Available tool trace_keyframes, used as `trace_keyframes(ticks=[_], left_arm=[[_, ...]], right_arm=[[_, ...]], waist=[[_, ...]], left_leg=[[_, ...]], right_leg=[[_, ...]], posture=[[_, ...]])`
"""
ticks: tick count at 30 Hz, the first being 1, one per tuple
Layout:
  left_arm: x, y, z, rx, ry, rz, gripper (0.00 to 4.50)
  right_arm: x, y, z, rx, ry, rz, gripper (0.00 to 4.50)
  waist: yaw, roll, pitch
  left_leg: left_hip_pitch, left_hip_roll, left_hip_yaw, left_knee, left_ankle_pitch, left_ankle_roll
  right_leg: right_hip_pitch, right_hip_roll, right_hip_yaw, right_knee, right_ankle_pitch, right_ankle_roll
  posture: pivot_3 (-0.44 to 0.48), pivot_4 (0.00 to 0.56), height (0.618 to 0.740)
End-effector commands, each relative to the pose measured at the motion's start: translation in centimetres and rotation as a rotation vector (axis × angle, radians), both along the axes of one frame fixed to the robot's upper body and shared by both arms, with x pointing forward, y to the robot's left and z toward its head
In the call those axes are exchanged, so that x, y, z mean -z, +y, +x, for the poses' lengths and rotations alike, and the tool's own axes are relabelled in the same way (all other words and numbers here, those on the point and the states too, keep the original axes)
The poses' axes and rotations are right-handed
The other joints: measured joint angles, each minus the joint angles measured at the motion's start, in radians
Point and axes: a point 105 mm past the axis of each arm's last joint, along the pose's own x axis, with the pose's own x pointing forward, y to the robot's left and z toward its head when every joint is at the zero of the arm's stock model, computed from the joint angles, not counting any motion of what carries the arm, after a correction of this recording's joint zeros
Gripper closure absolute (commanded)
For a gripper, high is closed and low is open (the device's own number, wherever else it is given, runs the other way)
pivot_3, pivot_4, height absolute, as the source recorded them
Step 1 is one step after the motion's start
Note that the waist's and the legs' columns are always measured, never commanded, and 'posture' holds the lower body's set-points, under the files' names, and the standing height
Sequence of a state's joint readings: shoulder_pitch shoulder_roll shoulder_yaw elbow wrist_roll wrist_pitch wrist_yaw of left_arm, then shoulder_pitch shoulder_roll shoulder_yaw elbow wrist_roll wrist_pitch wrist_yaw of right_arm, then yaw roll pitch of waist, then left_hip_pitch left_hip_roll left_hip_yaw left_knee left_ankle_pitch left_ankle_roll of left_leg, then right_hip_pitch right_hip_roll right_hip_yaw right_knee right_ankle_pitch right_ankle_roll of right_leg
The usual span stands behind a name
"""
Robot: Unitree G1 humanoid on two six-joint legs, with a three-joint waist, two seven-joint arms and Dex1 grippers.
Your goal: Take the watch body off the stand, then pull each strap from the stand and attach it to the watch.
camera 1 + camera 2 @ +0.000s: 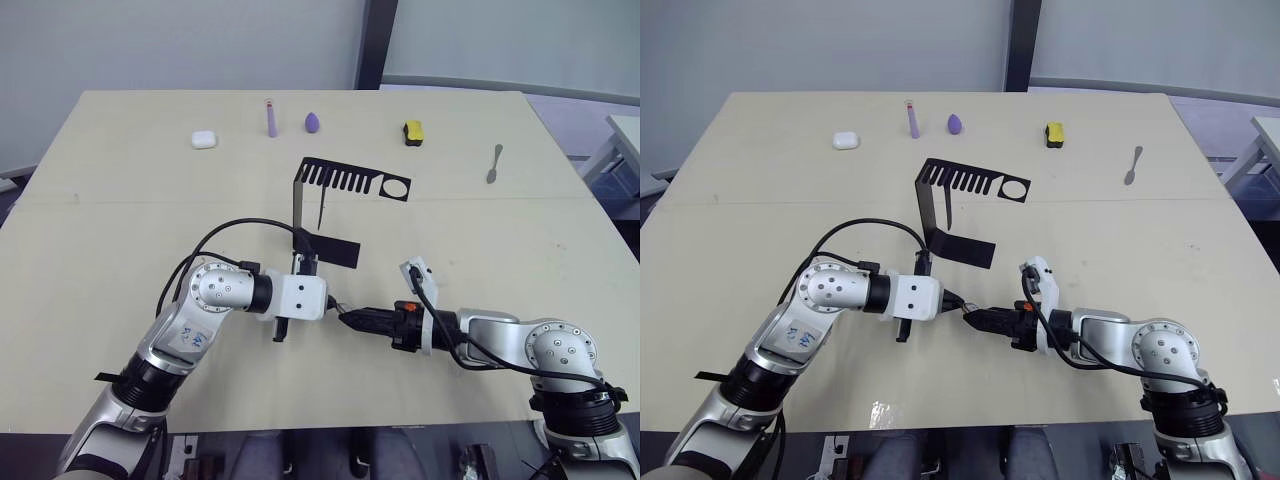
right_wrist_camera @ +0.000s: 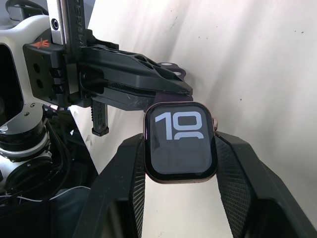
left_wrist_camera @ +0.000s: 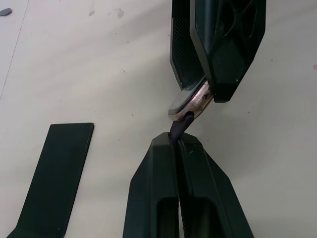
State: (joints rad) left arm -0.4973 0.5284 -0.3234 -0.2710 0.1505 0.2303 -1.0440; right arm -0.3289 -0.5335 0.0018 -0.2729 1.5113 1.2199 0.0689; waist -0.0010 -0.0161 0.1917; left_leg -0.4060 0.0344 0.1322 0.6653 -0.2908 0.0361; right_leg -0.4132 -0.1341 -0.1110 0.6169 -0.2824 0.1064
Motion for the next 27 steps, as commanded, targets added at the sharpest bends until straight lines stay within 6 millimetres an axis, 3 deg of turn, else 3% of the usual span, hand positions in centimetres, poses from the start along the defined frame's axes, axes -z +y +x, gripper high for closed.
trace_keyframes(ticks=[1,25,27], left_arm=[[-1.56,-1.87,-0.93,0.055,-0.068,-0.058,4.50],[-1.95,-1.56,-1.28,0.064,-0.058,-0.055,4.50],[-2.08,-1.18,-1.47,0.063,-0.046,-0.065,3.87]], right_arm=[[-0.97,2.75,-2.51,-0.179,-0.001,0.072,2.99],[-0.80,2.57,-2.28,-0.170,0.000,0.055,2.99],[-0.77,2.49,-2.25,-0.167,-0.002,0.053,2.99]], waist=[[0.000,0.000,0.000],[0.000,0.000,0.000],[-0.001,0.000,0.000]], left_leg=[[0.000,0.000,0.000,0.000,0.000,0.000],[0.000,0.000,0.000,0.000,0.000,0.000],[0.000,0.000,0.000,0.000,0.000,0.000]], right_leg=[[0.000,0.000,0.000,0.000,0.000,0.000],[0.000,0.000,0.000,0.000,0.000,0.000],[0.000,0.000,0.000,0.000,0.000,0.000]], posture=[[0.000,0.150,0.740],[0.000,0.150,0.740],[0.000,0.150,0.740]])
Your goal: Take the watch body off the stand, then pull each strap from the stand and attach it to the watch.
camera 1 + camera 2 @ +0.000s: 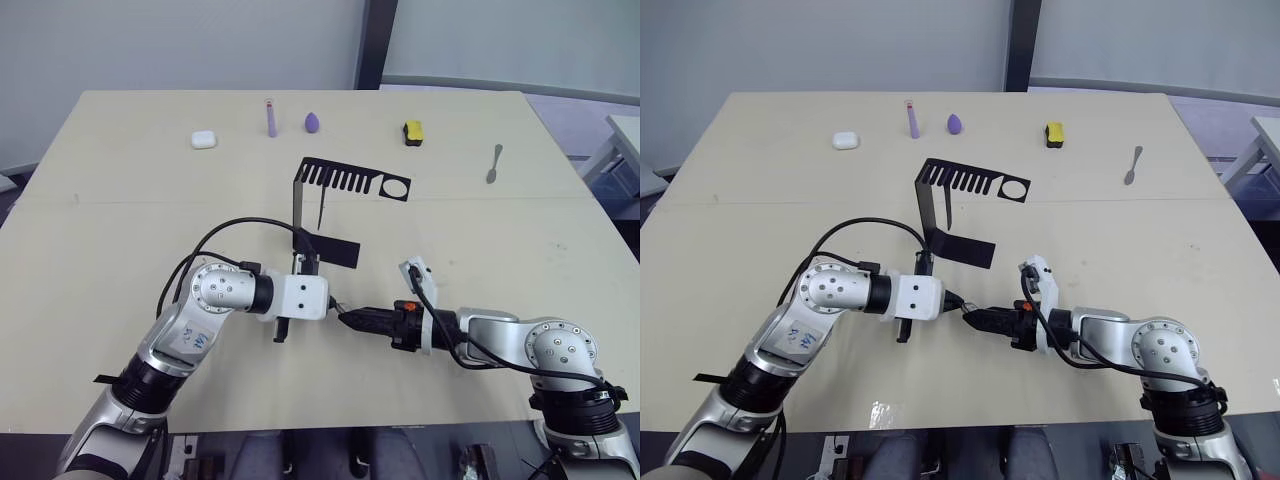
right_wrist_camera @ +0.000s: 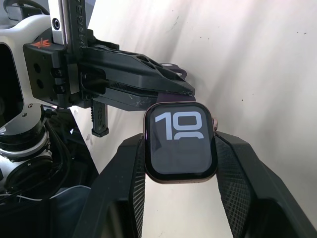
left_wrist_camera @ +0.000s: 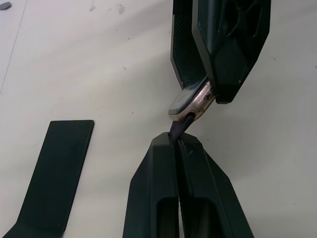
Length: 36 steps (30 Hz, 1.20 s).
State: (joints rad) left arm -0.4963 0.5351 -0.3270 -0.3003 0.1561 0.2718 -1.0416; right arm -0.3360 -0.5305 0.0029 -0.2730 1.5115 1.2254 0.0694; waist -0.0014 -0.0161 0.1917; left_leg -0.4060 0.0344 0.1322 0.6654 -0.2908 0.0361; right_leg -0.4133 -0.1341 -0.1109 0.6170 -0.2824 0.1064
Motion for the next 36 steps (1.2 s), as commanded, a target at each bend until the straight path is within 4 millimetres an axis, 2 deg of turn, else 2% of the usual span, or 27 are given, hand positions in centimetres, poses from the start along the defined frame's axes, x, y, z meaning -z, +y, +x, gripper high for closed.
trace_keyframes(ticks=[1,3,7,8,10,12,15,18,22,25,29,36], left_arm=[[-2.1,-0.4,-1.3,0.068,-0.054,-0.063,3.54],[-2.1,1.2,-1.3,0.044,-0.044,-0.039,2.58],[-1.8,7.0,-1.5,-0.040,-0.028,0.056,0.56],[-1.7,7.9,-1.6,-0.053,-0.026,0.075,0.05],[-1.9,10.2,-1.8,-0.087,-0.022,0.089,0.00],[-2.6,11.2,-2.0,-0.093,-0.019,0.043,0.00],[-4.1,11.3,-2.7,-0.045,-0.004,-0.121,0.00],[-4.1,11.4,-3.8,0.015,0.051,-0.181,0.00],[-4.2,11.2,-4.5,0.051,0.081,-0.256,0.00],[-4.1,11.2,-4.7,0.059,0.069,-0.276,0.00],[-4.0,11.2,-4.7,0.072,0.059,-0.288,0.00],[-4.6,10.9,-5.1,0.083,0.088,-0.338,0.00]], right_arm=[[-0.7,2.2,-2.2,-0.153,-0.003,0.050,2.99],[-0.7,2.0,-2.0,-0.147,-0.010,0.044,2.99],[-0.8,1.5,-1.8,-0.127,-0.049,0.018,2.99],[-0.9,1.4,-1.7,-0.125,-0.057,0.017,2.99],[-0.9,1.2,-1.7,-0.128,-0.105,-0.016,2.99],[-1.0,1.0,-1.7,-0.133,-0.164,-0.043,2.99],[-2.0,0.7,-1.0,-0.138,-0.424,-0.139,2.99],[-2.1,0.5,-1.4,-0.322,-0.841,-0.335,2.99],[-2.3,0.3,-1.9,-0.446,-1.113,-0.368,2.99],[-3.0,0.3,-1.6,-0.498,-1.316,-0.400,2.99],[-3.3,0.1,-1.6,-0.558,-1.416,-0.417,2.99],[-3.2,-0.8,-2.1,-0.583,-1.473,-0.432,2.99]], waist=[[-0.002,0.000,0.000],[-0.004,0.000,0.000],[-0.007,0.000,0.000],[-0.006,0.000,0.000],[-0.003,0.000,0.000],[0.004,0.000,0.000],[0.007,0.000,0.000],[0.000,0.000,0.000],[-0.003,0.000,0.000],[-0.003,0.000,0.000],[-0.003,0.000,0.000],[-0.001,0.000,0.000]], left_leg=[[0.000,0.000,0.000,0.000,0.000,0.000],[0.000,0.001,0.000,0.000,0.000,0.000],[0.000,0.002,0.000,0.000,0.001,-0.001],[0.000,0.002,0.001,0.000,0.001,-0.001],[0.000,0.002,0.000,0.000,0.000,-0.001],[0.000,0.002,0.000,0.000,0.000,0.000],[-0.001,0.001,-0.001,0.000,-0.002,0.001],[0.000,0.000,0.000,0.001,-0.003,0.002],[0.000,0.000,0.003,0.001,-0.003,0.000],[0.001,0.002,0.006,0.002,-0.003,-0.001],[0.003,0.002,0.007,0.002,-0.003,-0.001],[0.002,0.003,0.007,0.003,-0.003,-0.001]], right_leg=[[0.000,0.000,0.000,0.000,0.000,0.000],[0.000,0.000,0.000,0.000,0.000,0.000],[-0.001,0.001,0.000,0.001,0.000,-0.001],[-0.001,0.001,0.000,0.001,0.000,-0.001],[-0.001,0.000,0.000,0.001,-0.001,-0.001],[-0.001,-0.001,0.000,-0.003,-0.001,-0.001],[0.000,-0.002,0.000,-0.006,0.000,-0.001],[0.000,-0.006,0.000,-0.006,0.000,0.000],[-0.001,0.000,-0.001,-0.005,0.000,0.001],[-0.001,0.000,-0.002,-0.005,0.000,0.001],[-0.001,0.000,-0.001,-0.005,0.000,0.001],[-0.001,0.000,-0.001,-0.005,0.000,0.001]], posture=[[0.000,0.150,0.740],[0.000,0.150,0.740],[0.000,0.150,0.740],[0.000,0.150,0.740],[0.000,0.150,0.740],[0.000,0.150,0.740],[0.000,0.150,0.740],[0.000,0.150,0.740],[0.000,0.150,0.740],[0.000,0.150,0.740],[0.000,0.150,0.740],[0.000,0.150,0.740]])
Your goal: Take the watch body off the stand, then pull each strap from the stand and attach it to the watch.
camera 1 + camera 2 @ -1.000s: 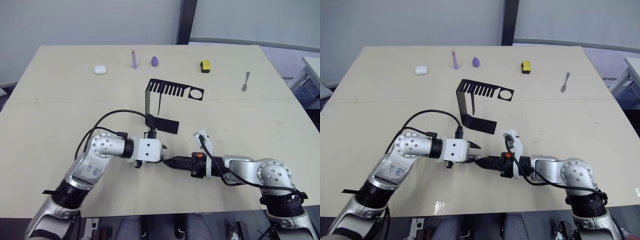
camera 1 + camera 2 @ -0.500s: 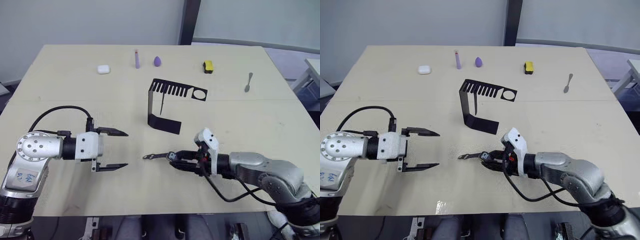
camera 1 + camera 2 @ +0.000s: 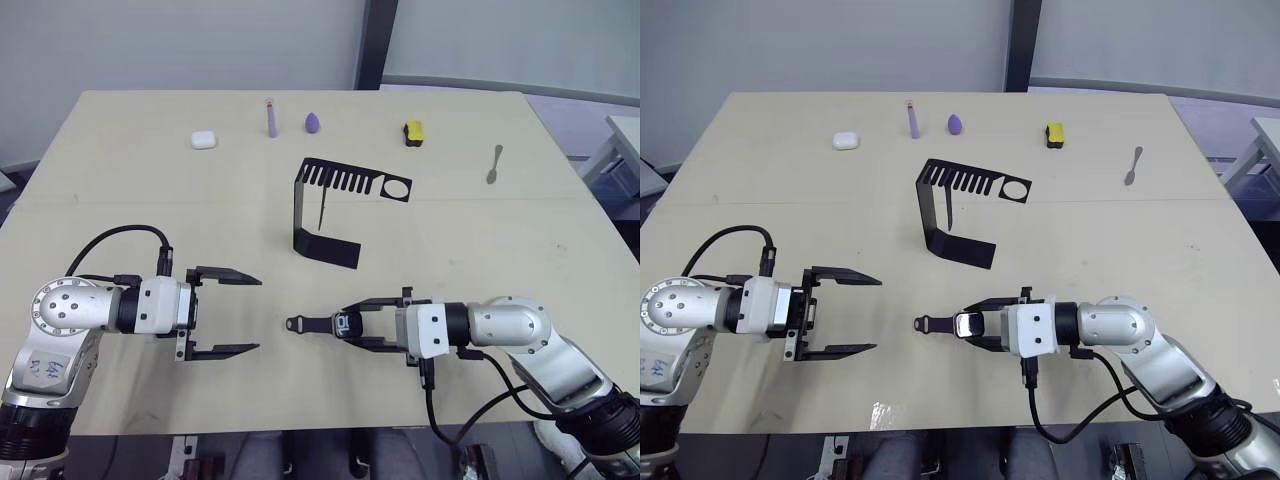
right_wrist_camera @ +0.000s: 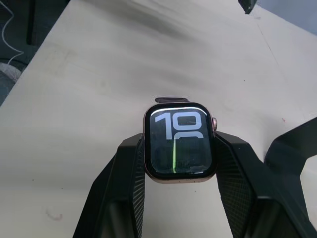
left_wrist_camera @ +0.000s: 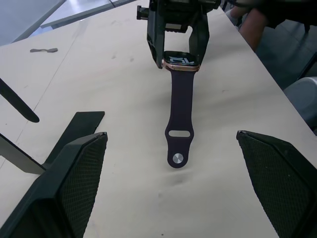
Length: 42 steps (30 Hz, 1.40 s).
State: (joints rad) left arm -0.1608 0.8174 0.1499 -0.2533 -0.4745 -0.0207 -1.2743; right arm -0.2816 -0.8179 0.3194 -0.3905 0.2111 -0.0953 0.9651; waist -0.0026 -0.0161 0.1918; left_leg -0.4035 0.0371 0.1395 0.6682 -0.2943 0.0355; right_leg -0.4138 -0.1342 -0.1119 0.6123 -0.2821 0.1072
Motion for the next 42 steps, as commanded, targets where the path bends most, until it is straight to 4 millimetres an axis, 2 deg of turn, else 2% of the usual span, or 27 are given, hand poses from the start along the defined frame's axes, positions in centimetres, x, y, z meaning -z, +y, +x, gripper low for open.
trace_keyframes(ticks=[1,5,10,15,18,22,28,36,37,39,41,42], left_arm=[[-1.3,-0.1,-0.5,0.017,-0.012,-0.044,0.00],[-2.0,-0.3,-0.7,0.030,-0.014,-0.058,0.00],[-2.3,-0.5,-0.9,0.039,-0.017,-0.055,0.00],[-2.9,-0.3,-1.0,0.034,-0.008,-0.059,0.00],[-3.7,-0.1,-0.9,0.023,-0.011,-0.106,0.00],[-3.1,0.9,-0.9,0.005,0.002,-0.052,0.00],[-2.0,2.0,-1.5,-0.018,0.021,-0.009,0.00],[-1.1,2.5,-1.5,-0.040,0.030,-0.001,0.00],[-1.0,2.5,-1.6,-0.040,0.032,0.001,0.00],[-1.0,2.5,-1.3,-0.048,0.009,-0.002,0.00],[-1.3,2.7,-0.8,-0.072,-0.018,-0.014,0.00],[-1.4,2.8,-0.7,-0.082,-0.023,-0.018,0.00]], right_arm=[[-1.3,-0.5,-0.2,-0.018,-0.058,0.036,2.99],[-1.7,-0.9,-0.6,-0.050,-0.064,0.054,2.99],[-1.4,-1.0,0.2,-0.022,-0.012,0.064,2.99],[-2.2,1.5,1.2,-0.035,0.072,0.123,2.99],[-1.9,3.6,1.4,-0.073,0.118,0.118,2.99],[0.0,5.1,2.1,-0.060,0.214,0.086,2.99],[3.3,3.7,2.6,0.017,0.348,-0.016,2.99],[4.4,2.7,3.8,0.086,0.391,-0.025,2.99],[4.3,2.7,3.7,0.072,0.377,-0.027,1.95],[3.8,2.4,3.9,0.071,0.374,-0.012,1.10],[3.0,1.5,4.1,0.072,0.357,0.000,0.06],[2.6,1.1,4.2,0.075,0.351,0.007,0.01]], waist=[[0.000,0.000,0.000],[0.000,0.000,0.000],[-0.001,0.000,0.000],[-0.008,0.000,0.000],[-0.009,0.000,0.000],[-0.009,0.000,0.000],[-0.011,0.000,0.000],[-0.025,0.000,0.000],[-0.025,0.000,0.000],[-0.025,0.000,0.000],[-0.025,0.000,0.000],[-0.025,0.000,0.000]], left_leg=[[0.000,0.000,0.000,0.000,0.000,0.000],[0.001,0.000,0.000,0.000,0.000,0.000],[0.001,0.000,0.000,0.000,0.000,0.000],[0.001,0.001,0.001,0.000,0.000,-0.001],[0.002,0.002,0.000,0.000,0.000,-0.001],[0.001,0.001,0.001,0.000,0.000,-0.001],[0.001,0.001,0.001,0.001,0.000,0.000],[0.001,0.002,0.001,0.000,-0.001,-0.002],[0.001,0.002,0.001,0.000,-0.001,-0.002],[0.001,0.002,0.001,0.000,-0.001,-0.002],[0.001,0.002,0.001,0.000,-0.001,-0.002],[0.001,0.002,0.001,0.000,-0.001,-0.002]], right_leg=[[0.000,0.000,0.000,0.000,0.000,0.000],[0.000,0.000,0.000,0.000,0.000,0.000],[0.000,0.000,0.000,0.000,0.000,0.000],[0.000,0.001,0.001,0.002,0.000,-0.001],[0.000,0.001,0.000,0.007,-0.001,-0.002],[0.000,0.001,0.000,0.007,-0.001,-0.002],[-0.001,0.000,0.000,0.007,-0.001,-0.002],[-0.001,0.000,0.000,0.008,-0.001,-0.002],[-0.001,0.000,-0.001,0.008,-0.001,-0.002],[-0.001,0.001,-0.001,0.008,-0.001,-0.002],[-0.002,0.001,-0.001,0.008,-0.001,-0.002],[-0.002,0.001,-0.001,0.008,-0.001,-0.002]], posture=[[0.000,0.150,0.740],[0.000,0.150,0.740],[0.000,0.150,0.740],[0.000,0.150,0.740],[0.000,0.150,0.740],[0.000,0.150,0.740],[0.000,0.150,0.740],[0.000,0.150,0.740],[0.000,0.150,0.740],[0.000,0.150,0.740],[0.000,0.150,0.740],[0.000,0.150,0.740]])
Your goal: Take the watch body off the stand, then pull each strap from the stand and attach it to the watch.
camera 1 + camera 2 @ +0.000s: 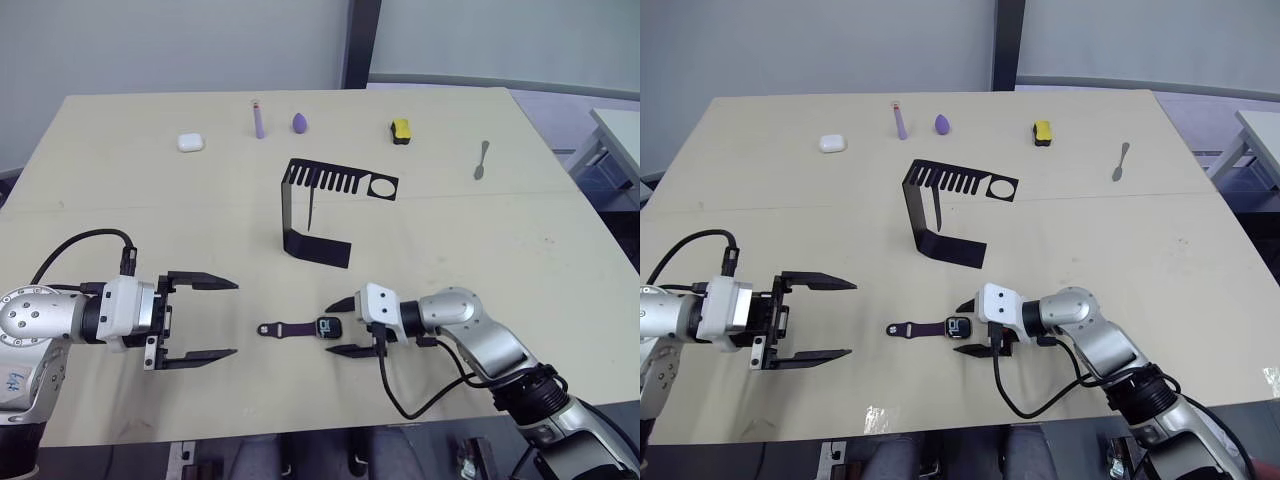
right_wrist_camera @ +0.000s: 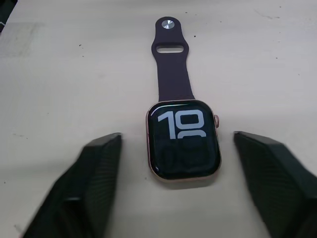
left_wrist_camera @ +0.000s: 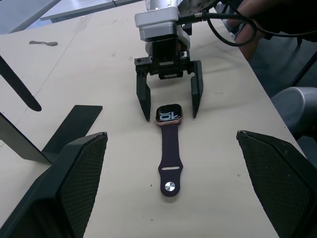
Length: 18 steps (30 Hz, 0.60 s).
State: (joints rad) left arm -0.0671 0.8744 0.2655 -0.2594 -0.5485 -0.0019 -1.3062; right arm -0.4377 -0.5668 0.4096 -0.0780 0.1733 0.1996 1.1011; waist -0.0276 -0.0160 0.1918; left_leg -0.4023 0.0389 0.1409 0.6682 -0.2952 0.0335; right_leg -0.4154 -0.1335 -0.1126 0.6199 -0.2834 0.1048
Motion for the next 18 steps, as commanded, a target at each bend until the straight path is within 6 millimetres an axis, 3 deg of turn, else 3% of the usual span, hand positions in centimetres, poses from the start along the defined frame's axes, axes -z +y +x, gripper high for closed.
trace_keyframes(ticks=[1,7,12,13,16,18], left_arm=[[-0.9,0.7,0.6,-0.042,-0.059,-0.005,0.00],[-0.1,3.7,1.2,-0.173,-0.042,0.013,0.00],[0.3,9.2,1.9,-0.457,-0.111,-0.053,0.00],[0.4,9.8,1.9,-0.487,-0.116,-0.061,0.00],[1.6,12.4,1.6,-0.617,-0.102,-0.084,0.00],[2.4,12.5,1.2,-0.627,-0.090,-0.081,0.00]], right_arm=[[-3.2,-2.2,0.5,0.010,-0.078,0.055,0.01],[-4.5,-10.6,-0.7,0.135,-0.093,0.043,0.01],[-5.6,-20.2,0.7,0.542,-0.228,0.075,0.01],[-5.7,-21.3,0.7,0.584,-0.243,0.077,0.01],[-5.0,-26.9,-0.1,0.797,-0.271,0.059,0.01],[-4.3,-28.6,-0.9,0.851,-0.281,0.045,0.01]], waist=[[0.001,0.000,0.000],[0.018,0.000,0.000],[0.018,0.000,0.000],[0.017,0.000,0.000],[0.017,0.000,0.000],[0.019,0.000,0.000]], left_leg=[[0.000,0.000,0.000,0.000,0.000,0.000],[0.000,0.000,0.001,0.000,-0.001,0.002],[0.005,0.001,0.007,0.000,-0.002,0.001],[0.007,0.001,0.008,-0.001,-0.002,0.001],[0.012,0.002,0.009,-0.003,-0.005,0.000],[0.012,0.003,0.009,-0.003,-0.006,-0.001]], right_leg=[[0.000,0.000,0.000,0.000,0.000,0.000],[0.001,-0.001,-0.001,-0.002,0.000,0.000],[0.001,-0.002,-0.002,-0.003,0.000,0.000],[0.002,-0.003,-0.001,-0.003,0.000,0.000],[0.004,-0.003,-0.001,-0.003,0.000,-0.001],[0.004,-0.002,-0.002,-0.003,-0.001,-0.002]], posture=[[0.000,0.150,0.740],[0.000,0.150,0.740],[0.000,0.150,0.740],[0.000,0.150,0.740],[0.000,0.150,0.740],[0.000,0.150,0.740]])
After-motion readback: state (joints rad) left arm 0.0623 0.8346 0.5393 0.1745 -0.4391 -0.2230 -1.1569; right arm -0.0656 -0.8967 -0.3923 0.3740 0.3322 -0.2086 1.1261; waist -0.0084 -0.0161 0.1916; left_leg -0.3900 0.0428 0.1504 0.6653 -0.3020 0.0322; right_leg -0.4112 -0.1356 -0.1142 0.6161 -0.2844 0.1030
